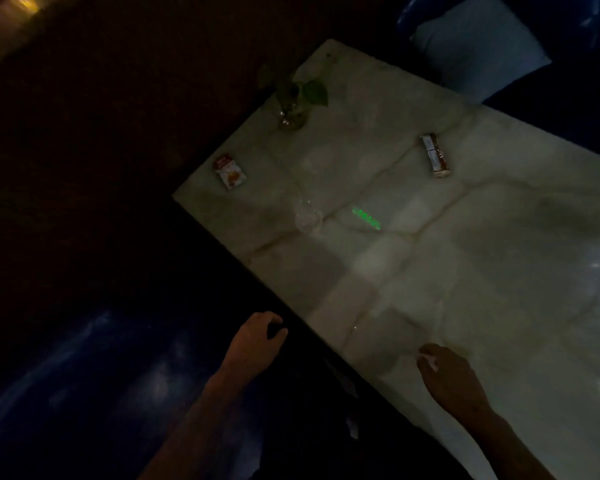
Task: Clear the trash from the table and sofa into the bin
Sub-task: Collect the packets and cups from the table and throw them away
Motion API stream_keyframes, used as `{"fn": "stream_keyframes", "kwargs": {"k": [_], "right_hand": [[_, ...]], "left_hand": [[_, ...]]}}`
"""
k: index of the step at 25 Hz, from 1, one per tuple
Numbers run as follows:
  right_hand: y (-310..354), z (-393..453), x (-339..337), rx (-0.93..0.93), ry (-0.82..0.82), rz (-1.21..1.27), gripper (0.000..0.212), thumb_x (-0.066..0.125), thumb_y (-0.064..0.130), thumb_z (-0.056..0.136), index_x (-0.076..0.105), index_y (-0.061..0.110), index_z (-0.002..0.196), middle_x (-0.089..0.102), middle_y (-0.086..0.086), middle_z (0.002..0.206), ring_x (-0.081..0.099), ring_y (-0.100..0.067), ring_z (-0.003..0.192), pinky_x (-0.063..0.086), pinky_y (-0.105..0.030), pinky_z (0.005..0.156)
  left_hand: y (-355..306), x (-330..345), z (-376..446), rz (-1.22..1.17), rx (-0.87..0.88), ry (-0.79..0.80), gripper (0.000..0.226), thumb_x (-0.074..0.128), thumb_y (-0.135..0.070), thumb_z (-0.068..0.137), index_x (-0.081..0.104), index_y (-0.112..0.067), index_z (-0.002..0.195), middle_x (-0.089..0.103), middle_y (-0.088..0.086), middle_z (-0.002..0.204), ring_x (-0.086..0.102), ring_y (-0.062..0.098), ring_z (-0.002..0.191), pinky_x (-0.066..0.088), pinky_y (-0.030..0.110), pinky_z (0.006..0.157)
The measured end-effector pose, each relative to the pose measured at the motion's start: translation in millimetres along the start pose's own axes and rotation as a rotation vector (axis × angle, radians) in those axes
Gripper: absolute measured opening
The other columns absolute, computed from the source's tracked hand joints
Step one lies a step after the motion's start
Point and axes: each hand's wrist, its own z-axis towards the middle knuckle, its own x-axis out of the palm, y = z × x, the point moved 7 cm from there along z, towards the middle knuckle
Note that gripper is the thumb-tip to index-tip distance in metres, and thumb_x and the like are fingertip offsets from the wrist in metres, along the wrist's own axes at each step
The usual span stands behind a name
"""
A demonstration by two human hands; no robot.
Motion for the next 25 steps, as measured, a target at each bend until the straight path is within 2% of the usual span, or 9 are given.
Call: {"fn": "stream_keyframes", "kwargs": {"k": [4, 8, 12, 15, 17, 18, 21, 23, 25], "right_hand": [[48.4, 20.0, 0.3, 0.029, -0.038, 0.031, 0.032, 0.055, 0.031, 0.097, 0.062, 0.017, 0.125, 0.062, -0.005, 0.130, 0.057, -0.024, 0.121, 0.039, -0.030, 0.102], [84.9, 38.0, 21.6, 0.132, -0.065, 0.103, 0.034, 0.056, 0.034, 0.096, 0.061, 0.018, 0.126, 0.059, -0.004, 0.134, 0.055, -0.023, 0.122, 0.040, -0.030, 0.102], [113.8, 40.4, 57.8, 0.314, -0.218, 0.219, 0.038, 0.059, 0.034, 0.094, 0.062, 0.016, 0.127, 0.060, -0.008, 0.135, 0.059, -0.026, 0.120, 0.043, -0.032, 0.100], [138.9, 36.5, 102.1, 0.383, -0.126, 0.128, 0.051, 0.054, 0.038, 0.095, 0.050, 0.019, 0.142, 0.040, -0.015, 0.154, 0.043, -0.030, 0.137, 0.035, -0.033, 0.111], [154.4, 34.2, 121.6, 0.387, -0.072, 0.071, 0.059, 0.049, 0.042, 0.096, 0.037, 0.022, 0.150, 0.024, -0.017, 0.161, 0.031, -0.033, 0.144, 0.030, -0.035, 0.116], [162.0, 33.1, 129.6, 0.396, -0.058, 0.054, 0.062, 0.047, 0.043, 0.096, 0.032, 0.023, 0.152, 0.019, -0.016, 0.162, 0.027, -0.033, 0.146, 0.029, -0.035, 0.117], [180.1, 30.8, 152.2, 0.407, -0.002, 0.034, 0.064, 0.043, 0.045, 0.097, 0.026, 0.022, 0.154, 0.010, -0.015, 0.165, 0.013, -0.032, 0.151, 0.025, -0.038, 0.120], [186.2, 32.2, 161.4, 0.412, 0.046, 0.014, 0.065, 0.041, 0.046, 0.098, 0.021, 0.024, 0.156, 0.000, -0.015, 0.165, 0.001, -0.036, 0.152, 0.023, -0.041, 0.121], [186.8, 32.3, 162.9, 0.438, 0.056, 0.026, 0.068, 0.041, 0.046, 0.099, 0.013, 0.024, 0.157, -0.008, -0.019, 0.164, -0.002, -0.039, 0.151, 0.024, -0.043, 0.120]], "left_hand": [[-2.8, -14.1, 38.9, 0.106, 0.053, 0.078, 0.035, 0.060, -0.036, 0.090, 0.060, -0.017, 0.120, 0.060, 0.002, 0.121, 0.060, 0.017, 0.106, 0.047, 0.028, 0.094], [-3.2, -35.9, 93.8, 0.151, 0.115, 0.158, 0.041, 0.059, -0.040, 0.089, 0.056, -0.015, 0.122, 0.060, 0.003, 0.125, 0.059, 0.023, 0.115, 0.047, 0.032, 0.096], [-1.6, -54.4, 149.7, 0.193, 0.302, 0.255, 0.038, 0.060, -0.030, 0.087, 0.057, -0.015, 0.122, 0.059, 0.009, 0.124, 0.058, 0.029, 0.114, 0.046, 0.032, 0.098], [1.3, -71.5, 175.7, 0.183, 0.379, 0.294, 0.040, 0.057, -0.035, 0.086, 0.052, -0.022, 0.124, 0.061, 0.007, 0.115, 0.060, 0.026, 0.107, 0.048, 0.031, 0.093], [-2.5, -83.1, 186.2, 0.253, 0.414, 0.256, 0.041, 0.058, -0.040, 0.084, 0.048, -0.020, 0.118, 0.058, 0.007, 0.113, 0.058, 0.028, 0.106, 0.049, 0.034, 0.089], [-8.3, -89.9, 192.7, 0.305, 0.441, 0.216, 0.046, 0.058, -0.044, 0.082, 0.046, -0.020, 0.120, 0.056, 0.008, 0.118, 0.056, 0.029, 0.110, 0.049, 0.036, 0.091], [-46.3, -107.3, 205.0, 0.384, 0.582, 0.049, 0.076, 0.063, -0.050, 0.078, 0.035, -0.017, 0.141, 0.045, 0.011, 0.140, 0.049, 0.030, 0.124, 0.046, 0.040, 0.100], [-83.7, -109.7, 208.8, 0.499, 0.740, -0.080, 0.082, 0.063, -0.052, 0.075, 0.031, -0.020, 0.144, 0.041, 0.010, 0.142, 0.049, 0.031, 0.122, 0.047, 0.042, 0.096], [-112.9, -97.7, 213.9, 0.637, 0.826, -0.065, 0.084, 0.062, -0.053, 0.076, 0.025, -0.022, 0.146, 0.036, 0.012, 0.144, 0.048, 0.032, 0.121, 0.047, 0.044, 0.093]]}}
